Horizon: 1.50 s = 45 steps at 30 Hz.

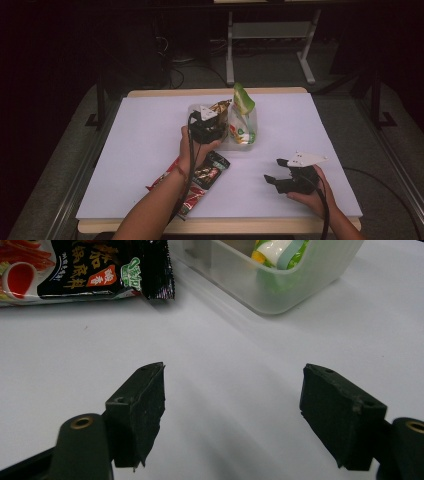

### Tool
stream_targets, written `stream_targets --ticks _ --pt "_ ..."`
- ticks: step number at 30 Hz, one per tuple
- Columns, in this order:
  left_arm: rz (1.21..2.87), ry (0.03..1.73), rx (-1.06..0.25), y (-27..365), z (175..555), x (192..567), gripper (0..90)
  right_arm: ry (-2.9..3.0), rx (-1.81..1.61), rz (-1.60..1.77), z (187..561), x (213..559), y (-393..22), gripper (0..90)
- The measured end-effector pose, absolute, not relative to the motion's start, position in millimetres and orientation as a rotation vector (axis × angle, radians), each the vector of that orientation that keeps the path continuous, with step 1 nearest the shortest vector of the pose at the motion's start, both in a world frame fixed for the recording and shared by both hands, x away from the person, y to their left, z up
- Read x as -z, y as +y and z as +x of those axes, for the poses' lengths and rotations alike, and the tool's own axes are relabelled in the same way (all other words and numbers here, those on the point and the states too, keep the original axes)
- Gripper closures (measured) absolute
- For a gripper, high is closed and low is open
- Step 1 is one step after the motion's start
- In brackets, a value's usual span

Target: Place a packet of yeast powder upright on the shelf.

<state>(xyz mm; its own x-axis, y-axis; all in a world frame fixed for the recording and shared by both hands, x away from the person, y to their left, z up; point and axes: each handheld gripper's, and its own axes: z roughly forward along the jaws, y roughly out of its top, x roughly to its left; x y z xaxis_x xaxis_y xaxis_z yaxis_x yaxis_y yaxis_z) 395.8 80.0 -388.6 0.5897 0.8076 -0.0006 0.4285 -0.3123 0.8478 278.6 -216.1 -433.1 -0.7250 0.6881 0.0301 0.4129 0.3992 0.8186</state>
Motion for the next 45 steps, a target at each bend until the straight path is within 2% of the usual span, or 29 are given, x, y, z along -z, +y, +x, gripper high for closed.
stream_targets --ticks 7,12,23,45 --pt "1.930 0.952 -0.526 84.3 390.2 380.2 56.1 2.360 -1.238 0.958 278.9 434.6 -214.9 26.2" --pt "1.944 0.935 -0.542 84.8 386.7 377.9 58.8 2.352 -1.252 0.946 278.2 433.3 -214.5 26.7" --pt "1.942 0.916 -0.524 89.7 383.6 376.7 57.2 2.358 -1.242 0.950 278.5 434.0 -214.2 26.7" --pt "1.985 0.788 -0.519 117.0 360.4 367.1 41.9 2.373 -1.223 0.948 277.4 435.5 -211.1 26.8"
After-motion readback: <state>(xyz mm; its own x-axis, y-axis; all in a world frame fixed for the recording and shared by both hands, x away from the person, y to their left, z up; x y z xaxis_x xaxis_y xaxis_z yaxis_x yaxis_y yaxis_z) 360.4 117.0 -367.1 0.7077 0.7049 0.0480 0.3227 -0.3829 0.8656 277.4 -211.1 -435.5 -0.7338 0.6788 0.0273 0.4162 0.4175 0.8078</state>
